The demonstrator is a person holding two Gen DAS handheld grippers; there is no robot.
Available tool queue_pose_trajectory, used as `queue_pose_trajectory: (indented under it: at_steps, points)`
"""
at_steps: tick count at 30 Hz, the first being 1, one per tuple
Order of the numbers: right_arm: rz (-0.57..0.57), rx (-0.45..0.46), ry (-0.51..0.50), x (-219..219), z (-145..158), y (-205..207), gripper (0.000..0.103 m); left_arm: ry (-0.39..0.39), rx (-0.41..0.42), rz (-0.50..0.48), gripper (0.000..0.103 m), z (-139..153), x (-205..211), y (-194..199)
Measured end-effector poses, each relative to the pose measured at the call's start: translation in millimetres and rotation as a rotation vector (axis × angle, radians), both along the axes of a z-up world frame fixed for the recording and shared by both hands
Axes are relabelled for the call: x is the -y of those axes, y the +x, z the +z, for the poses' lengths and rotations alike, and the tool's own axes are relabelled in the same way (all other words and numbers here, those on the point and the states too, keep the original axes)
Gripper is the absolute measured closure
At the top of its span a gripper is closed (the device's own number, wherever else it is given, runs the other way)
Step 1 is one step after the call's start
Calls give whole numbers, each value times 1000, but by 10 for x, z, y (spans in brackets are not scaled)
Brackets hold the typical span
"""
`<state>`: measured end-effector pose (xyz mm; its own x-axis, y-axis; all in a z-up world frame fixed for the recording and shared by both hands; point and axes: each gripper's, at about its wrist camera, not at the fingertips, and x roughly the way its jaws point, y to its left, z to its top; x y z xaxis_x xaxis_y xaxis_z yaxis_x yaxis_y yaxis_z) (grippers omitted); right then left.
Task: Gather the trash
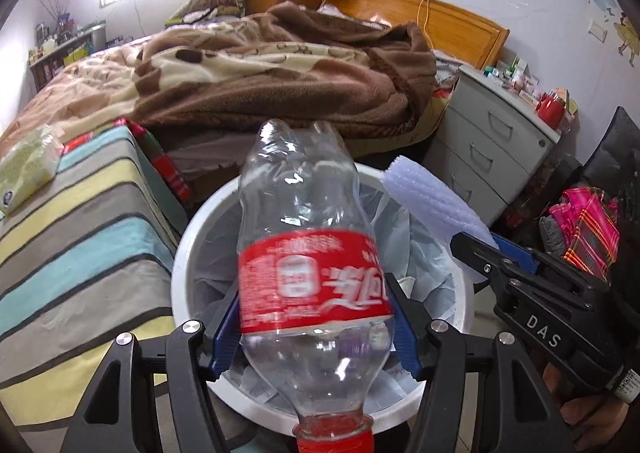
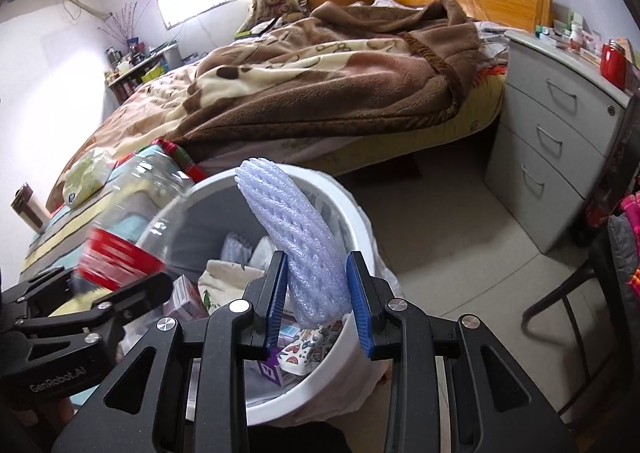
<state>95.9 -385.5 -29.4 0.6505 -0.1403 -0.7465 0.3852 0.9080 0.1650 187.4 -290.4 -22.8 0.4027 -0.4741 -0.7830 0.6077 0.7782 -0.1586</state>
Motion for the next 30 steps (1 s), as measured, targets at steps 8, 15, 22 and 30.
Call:
queue_pose_trajectory:
  at_steps: [8, 15, 22, 30]
  points:
    - [8, -15, 11, -12, -30, -7, 44, -24, 24, 19, 27, 41, -47, -12]
    - [9, -1, 5, -77, 23, -67, 43, -25, 37, 32, 27, 104, -160, -84]
    - [4, 44, 2, -194, 137, -194, 43, -49, 62, 63, 27, 213, -375, -246]
    - [30, 104, -26, -429, 228, -331, 43, -51, 108, 95, 27, 308, -651, -493]
